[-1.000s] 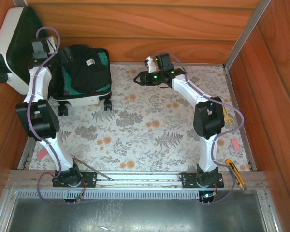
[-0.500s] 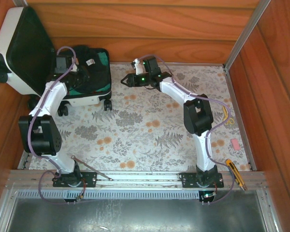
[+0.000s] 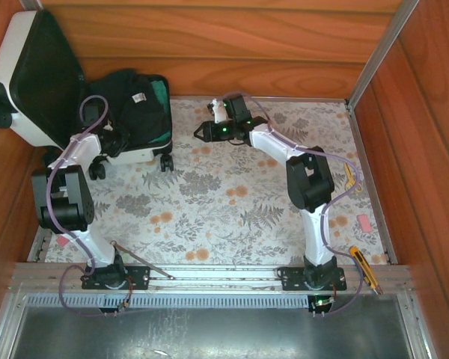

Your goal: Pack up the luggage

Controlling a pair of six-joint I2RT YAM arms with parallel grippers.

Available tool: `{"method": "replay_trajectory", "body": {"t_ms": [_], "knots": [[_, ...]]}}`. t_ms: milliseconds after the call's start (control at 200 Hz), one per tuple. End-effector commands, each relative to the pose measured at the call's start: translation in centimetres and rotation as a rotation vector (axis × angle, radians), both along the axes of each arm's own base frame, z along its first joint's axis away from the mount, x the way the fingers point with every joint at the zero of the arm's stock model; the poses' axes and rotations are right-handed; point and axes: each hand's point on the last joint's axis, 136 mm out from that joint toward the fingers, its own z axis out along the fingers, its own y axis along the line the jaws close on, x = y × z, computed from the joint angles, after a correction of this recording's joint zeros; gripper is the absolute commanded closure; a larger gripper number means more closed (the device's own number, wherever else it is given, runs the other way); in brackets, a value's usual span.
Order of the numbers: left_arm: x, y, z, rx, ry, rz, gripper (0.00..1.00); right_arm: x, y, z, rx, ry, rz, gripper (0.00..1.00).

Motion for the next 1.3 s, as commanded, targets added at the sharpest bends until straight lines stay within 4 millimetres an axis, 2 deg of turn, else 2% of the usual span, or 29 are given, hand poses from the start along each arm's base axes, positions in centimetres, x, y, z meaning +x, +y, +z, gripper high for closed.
{"method": "replay_trajectory", "body": {"t_ms": [0,105,225,315,355,420,460,545,625,745,850,970,1040,1115,1219,1294], "knots": [[-3.6,1.5,-1.1,0.06,0.077,0.057,1.0,0.2,-1.4,1.9,-0.046,-0.075,-0.054,0.51],[-5.3,1.6,-0.4,0.077,0.057,0.05,1.0,0.7,-2.2,1.8,-0.045,-0.074,-0.087,0.52],[-5.3,1.7,2.0,0.113,-0.005,0.013,1.0,0.9,-2.6,1.5,-0.047,-0.063,-0.096,0.52],[-4.6,2.4,4.7,0.167,-0.072,0.021,1.0,0.8,-3.0,1.3,-0.059,-0.061,-0.096,0.52],[-4.0,3.0,6.2,0.205,-0.106,0.027,1.0,0.7,-3.1,1.1,-0.066,-0.061,-0.099,0.51],[-2.6,4.0,8.4,0.267,-0.154,0.044,0.77,0.5,-3.7,1.0,-0.079,-0.066,-0.107,0.51],[-1.5,4.6,9.8,0.305,-0.181,0.048,0.68,0.4,-4.0,0.9,-0.087,-0.069,-0.112,0.51],[1.4,5.6,12.1,0.353,-0.227,0.061,0.63,0.2,-5.0,0.5,-0.111,-0.068,-0.126,0.51],[4.6,5.9,13.4,0.34,-0.262,0.063,0.62,-0.1,-6.0,0.0,-0.132,-0.065,-0.141,0.51],[9.2,5.9,13.1,0.294,-0.282,0.059,0.61,-0.5,-7.6,-0.8,-0.165,-0.056,-0.174,0.52],[12.9,5.4,11.2,0.25,-0.28,0.023,0.61,-0.9,-8.7,-1.4,-0.186,-0.044,-0.194,0.53],[15.4,4.1,9.1,0.199,-0.278,-0.043,0.62,-1.2,-8.5,-1.6,-0.186,-0.025,-0.166,0.52],[15.4,3.4,8.3,0.174,-0.267,-0.068,0.61,-1.4,-7.8,-1.4,-0.156,-0.018,-0.131,0.49],[14.6,2.5,8.3,0.18,-0.261,-0.096,0.61,-1.3,-6.9,-1.0,-0.115,-0.012,-0.111,0.47],[12.0,1.8,8.2,0.21,-0.239,-0.102,0.61,-0.8,-5.5,0.1,-0.039,0.006,-0.099,0.43],[9.7,1.6,8.3,0.214,-0.237,-0.091,0.61,-0.6,-3.5,1.3,0.025,0.011,-0.066,0.4]]}}
